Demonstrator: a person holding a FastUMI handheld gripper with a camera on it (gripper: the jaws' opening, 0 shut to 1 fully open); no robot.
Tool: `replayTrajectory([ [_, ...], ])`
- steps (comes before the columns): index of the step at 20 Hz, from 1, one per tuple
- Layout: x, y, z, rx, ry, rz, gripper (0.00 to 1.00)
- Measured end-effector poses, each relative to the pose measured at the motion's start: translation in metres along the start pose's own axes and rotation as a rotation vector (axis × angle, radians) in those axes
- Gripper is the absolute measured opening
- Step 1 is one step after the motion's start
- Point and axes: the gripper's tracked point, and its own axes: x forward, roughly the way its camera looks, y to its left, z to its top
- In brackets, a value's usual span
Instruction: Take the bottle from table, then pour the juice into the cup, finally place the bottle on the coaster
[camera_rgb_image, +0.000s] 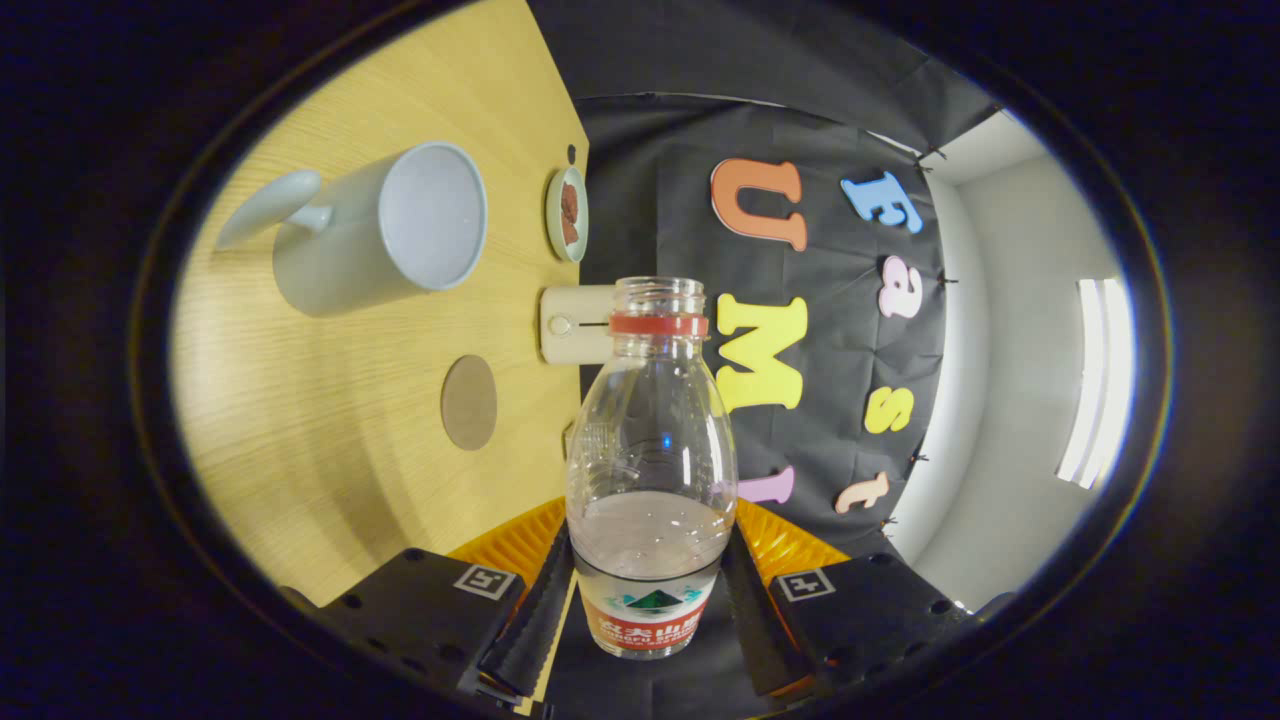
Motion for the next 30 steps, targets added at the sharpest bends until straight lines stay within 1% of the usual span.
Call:
replayTrajectory([
  [9, 0.003, -0.011, 0.014, -0.101, -0.038, -0.047, 0.8],
  [18, 0.0, -0.02, 0.015, -0.137, -0.049, -0.068, 0.8],
  [26, 0.0, -0.023, 0.016, -0.171, -0.051, -0.066, 0.8],
  [30, -0.001, -0.029, 0.016, -0.192, -0.051, -0.082, 0.8],
])
